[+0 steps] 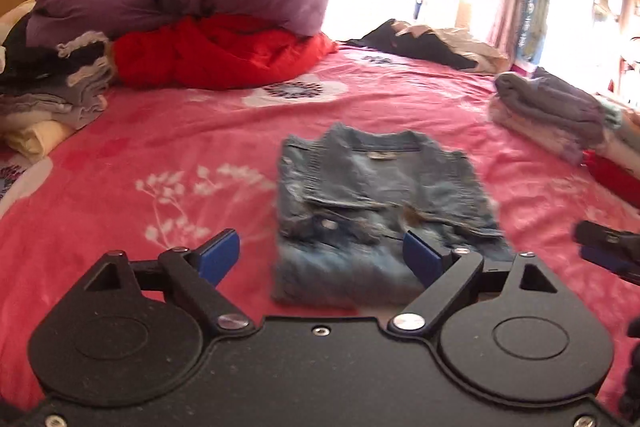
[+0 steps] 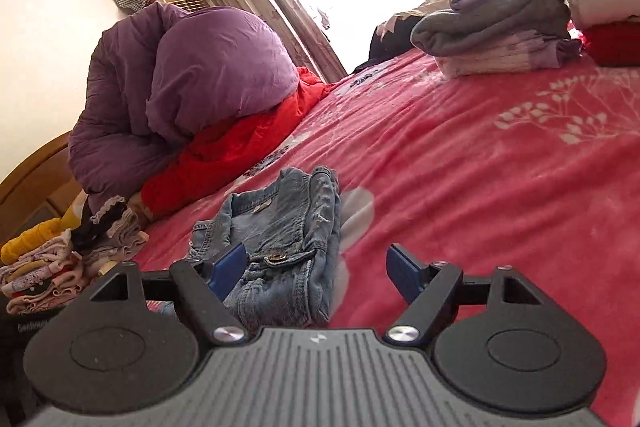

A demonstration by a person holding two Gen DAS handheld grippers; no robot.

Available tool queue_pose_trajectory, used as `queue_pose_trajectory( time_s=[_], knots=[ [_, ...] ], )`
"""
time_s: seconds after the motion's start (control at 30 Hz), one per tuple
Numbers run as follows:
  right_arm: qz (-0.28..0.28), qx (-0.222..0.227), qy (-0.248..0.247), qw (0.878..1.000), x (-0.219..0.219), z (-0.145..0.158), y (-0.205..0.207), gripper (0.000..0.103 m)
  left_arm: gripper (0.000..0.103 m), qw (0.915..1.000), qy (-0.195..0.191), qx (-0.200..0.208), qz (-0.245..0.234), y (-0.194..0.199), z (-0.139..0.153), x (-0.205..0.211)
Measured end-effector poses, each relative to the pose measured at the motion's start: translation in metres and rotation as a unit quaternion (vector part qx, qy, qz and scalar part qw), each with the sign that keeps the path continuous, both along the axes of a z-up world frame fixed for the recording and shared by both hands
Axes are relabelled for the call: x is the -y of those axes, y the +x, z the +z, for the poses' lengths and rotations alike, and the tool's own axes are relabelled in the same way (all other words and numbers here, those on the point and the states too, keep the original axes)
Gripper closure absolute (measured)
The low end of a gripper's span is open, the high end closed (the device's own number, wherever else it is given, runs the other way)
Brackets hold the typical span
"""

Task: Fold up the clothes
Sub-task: 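Grasp the folded denim bundle edge with both grippers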

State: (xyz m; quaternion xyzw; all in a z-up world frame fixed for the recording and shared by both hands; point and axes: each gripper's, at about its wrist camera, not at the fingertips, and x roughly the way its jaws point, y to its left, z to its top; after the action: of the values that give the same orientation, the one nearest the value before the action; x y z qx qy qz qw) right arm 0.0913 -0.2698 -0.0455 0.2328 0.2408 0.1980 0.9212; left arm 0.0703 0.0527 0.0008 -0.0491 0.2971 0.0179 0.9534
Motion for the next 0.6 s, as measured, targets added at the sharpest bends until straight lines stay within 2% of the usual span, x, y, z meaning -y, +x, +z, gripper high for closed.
queue_pose_trajectory(
  time_s=[0.03, 0.13, 0.23, 0.33, 0.4, 0.53, 0.6],
  knots=[
    [0.001, -0.006, 0.007, 1.0, 0.001, -0.003, 0.003, 0.024, 0.013, 0.9999, -0.001, -0.01, 0.001, 0.008, -0.004, -0.006],
    [0.005, -0.024, 0.029, 0.999, 0.003, -0.014, 0.013, 0.024, 0.015, 0.9978, -0.06, -0.028, -0.007, 0.025, -0.018, -0.024],
    [0.022, -0.038, 0.035, 0.998, -0.002, -0.02, 0.028, 0.024, 0.015, 0.9918, -0.118, -0.046, -0.015, 0.041, -0.033, -0.042],
    [0.042, -0.058, 0.045, 0.996, -0.008, -0.03, 0.044, 0.023, 0.016, 0.9819, -0.177, -0.063, -0.023, 0.057, -0.047, -0.06],
    [0.056, -0.081, 0.064, 0.993, -0.012, -0.039, 0.055, 0.023, 0.021, 0.9737, -0.214, -0.073, -0.029, 0.067, -0.056, -0.071],
    [0.072, -0.102, 0.07, 0.99, -0.022, -0.047, 0.075, 0.022, 0.025, 0.9598, -0.266, -0.075, -0.05, 0.079, -0.064, -0.078],
    [0.073, -0.106, 0.092, 0.987, -0.023, -0.052, 0.085, 0.02, 0.028, 0.9526, -0.289, -0.075, -0.06, 0.086, -0.067, -0.08]
  ],
)
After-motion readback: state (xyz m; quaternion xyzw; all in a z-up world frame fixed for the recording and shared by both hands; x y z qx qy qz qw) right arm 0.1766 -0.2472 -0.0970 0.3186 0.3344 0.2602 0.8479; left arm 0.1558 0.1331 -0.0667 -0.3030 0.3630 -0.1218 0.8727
